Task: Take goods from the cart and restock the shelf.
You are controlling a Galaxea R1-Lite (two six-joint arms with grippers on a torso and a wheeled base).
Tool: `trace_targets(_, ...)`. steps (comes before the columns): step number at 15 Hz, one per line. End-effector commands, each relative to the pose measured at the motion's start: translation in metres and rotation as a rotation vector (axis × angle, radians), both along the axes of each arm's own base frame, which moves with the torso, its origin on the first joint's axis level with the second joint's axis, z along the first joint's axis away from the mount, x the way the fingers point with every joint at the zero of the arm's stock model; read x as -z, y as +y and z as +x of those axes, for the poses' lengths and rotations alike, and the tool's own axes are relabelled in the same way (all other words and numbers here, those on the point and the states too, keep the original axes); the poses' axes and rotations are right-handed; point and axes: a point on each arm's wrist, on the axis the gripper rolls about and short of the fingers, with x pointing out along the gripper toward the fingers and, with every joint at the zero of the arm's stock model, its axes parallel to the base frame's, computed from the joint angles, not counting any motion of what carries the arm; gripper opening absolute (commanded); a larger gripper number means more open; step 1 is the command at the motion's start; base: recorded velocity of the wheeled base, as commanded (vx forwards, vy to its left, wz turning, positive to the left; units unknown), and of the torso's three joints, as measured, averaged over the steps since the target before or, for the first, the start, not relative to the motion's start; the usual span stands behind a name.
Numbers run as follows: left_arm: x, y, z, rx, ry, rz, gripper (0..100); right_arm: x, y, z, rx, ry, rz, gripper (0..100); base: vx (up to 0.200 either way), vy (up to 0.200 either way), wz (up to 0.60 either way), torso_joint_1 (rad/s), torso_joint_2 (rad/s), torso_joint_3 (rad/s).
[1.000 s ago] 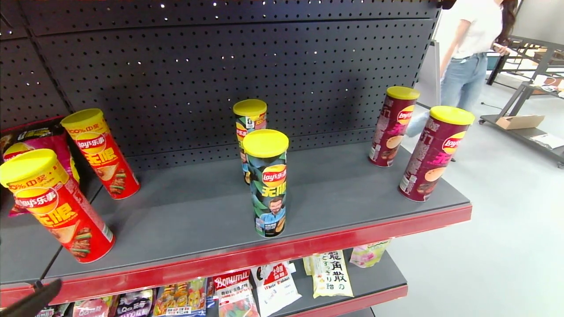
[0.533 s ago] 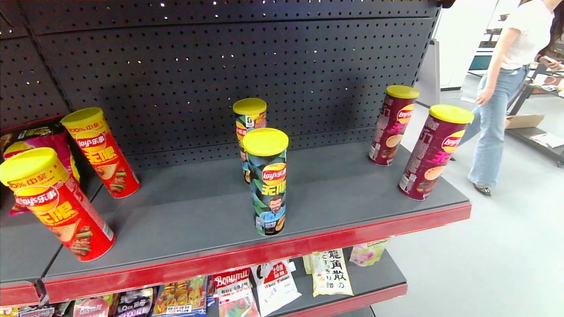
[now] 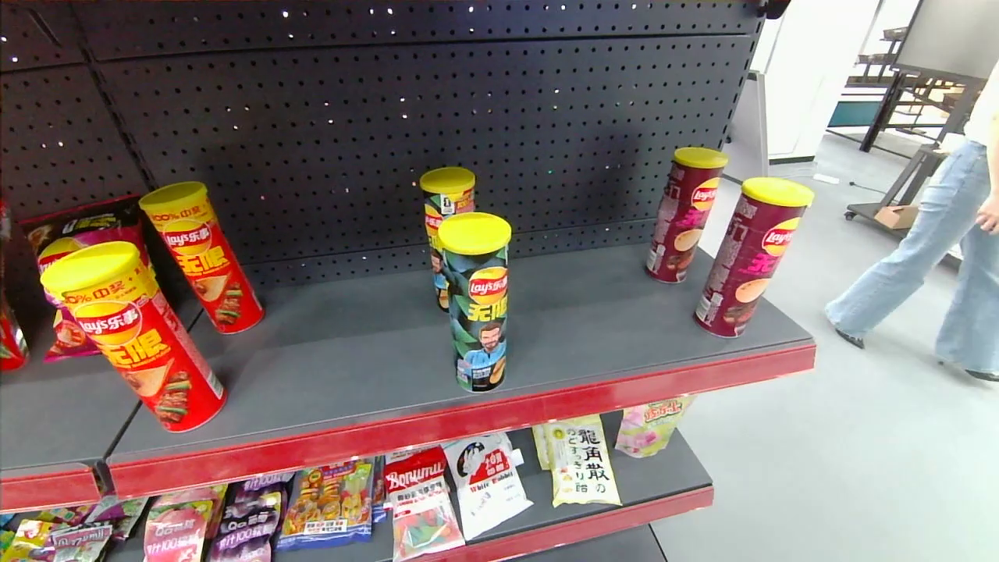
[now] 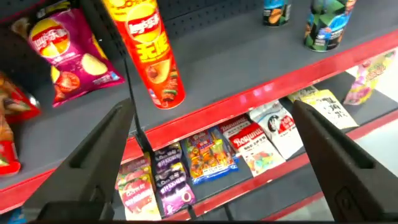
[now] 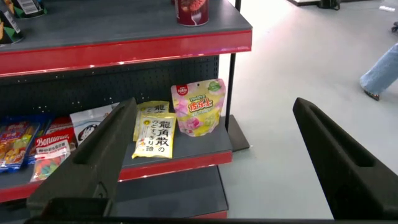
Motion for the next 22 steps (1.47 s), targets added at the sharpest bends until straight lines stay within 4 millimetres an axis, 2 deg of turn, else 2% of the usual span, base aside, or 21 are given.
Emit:
trace_targets(1,0.001,0.001,-0.002,0.004,-0.009,-0.004,100,0.0,0.0,0.0,0.001,0.0,-0.004,100,0.0,0.0,0.0,0.0,0.0,0.0)
trace_targets(8,0.0,0.001,-0.003,-0.001,-0.015,-0.007,100,0.0,0.0,0.0,0.001,0.0,-0.004,100,0.0,0.0,0.51,0.003,0.0,0.002)
trace_targets(11,0.002,0.001,-0.005,0.005,-0.025,-0.013,100,0.0,0.0,0.0,0.001,0.0,0.001,100,0.0,0.0,0.0,0.0,0.0,0.0)
trace_targets(15,0.03,0.004,-0.02,-0.006,-0.018,-0.05,100,0.0,0.0,0.0,-0.004,0.0,0.001,100,0.0,0.0,0.0,0.0,0.0,0.0)
trace_targets(18,0.044,-0.001,-0.014,-0.257,0.057,-0.143,100,0.0,0.0,0.0,-0.004,0.0,0.007,100,0.0,0.0,0.0,0.0,0.0,0.0)
trace_targets(22,0.064,-0.003,-0.002,-0.234,0.031,-0.235,100,0.0,0.0,0.0,-0.004,0.0,0.005,100,0.0,0.0,0.0,0.0,0.0,0.0)
